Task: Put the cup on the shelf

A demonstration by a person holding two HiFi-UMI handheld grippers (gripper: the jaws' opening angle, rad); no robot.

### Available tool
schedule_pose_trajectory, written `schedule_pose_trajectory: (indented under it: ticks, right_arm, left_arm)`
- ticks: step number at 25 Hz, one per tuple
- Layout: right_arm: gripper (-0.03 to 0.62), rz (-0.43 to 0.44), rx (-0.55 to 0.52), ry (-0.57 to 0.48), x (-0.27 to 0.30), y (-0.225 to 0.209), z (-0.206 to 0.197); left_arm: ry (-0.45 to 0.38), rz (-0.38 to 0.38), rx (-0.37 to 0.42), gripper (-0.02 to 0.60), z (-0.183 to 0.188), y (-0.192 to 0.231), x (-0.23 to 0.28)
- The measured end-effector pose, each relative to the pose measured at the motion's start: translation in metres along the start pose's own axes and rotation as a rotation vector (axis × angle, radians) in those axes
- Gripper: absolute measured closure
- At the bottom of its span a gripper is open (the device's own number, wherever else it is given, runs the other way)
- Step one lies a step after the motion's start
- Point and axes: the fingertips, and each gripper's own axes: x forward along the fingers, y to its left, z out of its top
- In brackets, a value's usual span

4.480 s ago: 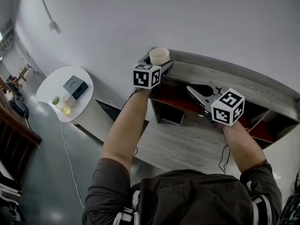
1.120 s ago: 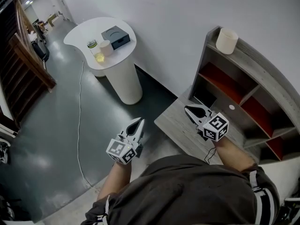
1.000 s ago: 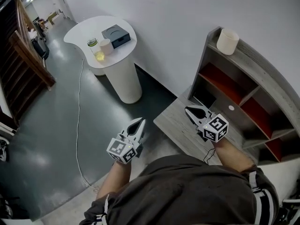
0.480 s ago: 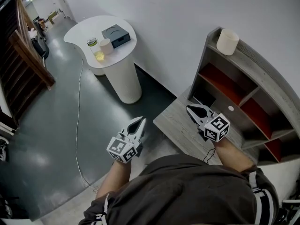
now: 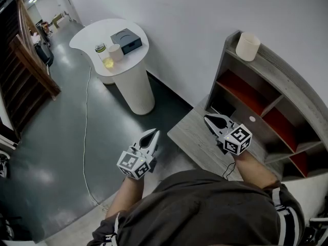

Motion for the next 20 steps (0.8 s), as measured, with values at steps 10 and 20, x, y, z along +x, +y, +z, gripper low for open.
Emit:
schedule_pose_trajectory:
  ticks: [10,20]
  right_arm:
    - [0.605,-0.016,-0.026,0.015,-0.0019,-0.0017,-0.0001]
    - [0.605,-0.015,-0.032,0.015,-0.0023,-0.0027,0.0028]
  left_arm:
    - [0.001,-0.005,-0.005,0.577,-0.0015,-0.0021,0.0019]
    - [0.001,-0.007,-0.006,0.577,-0.0008,-0.0032,0.0031]
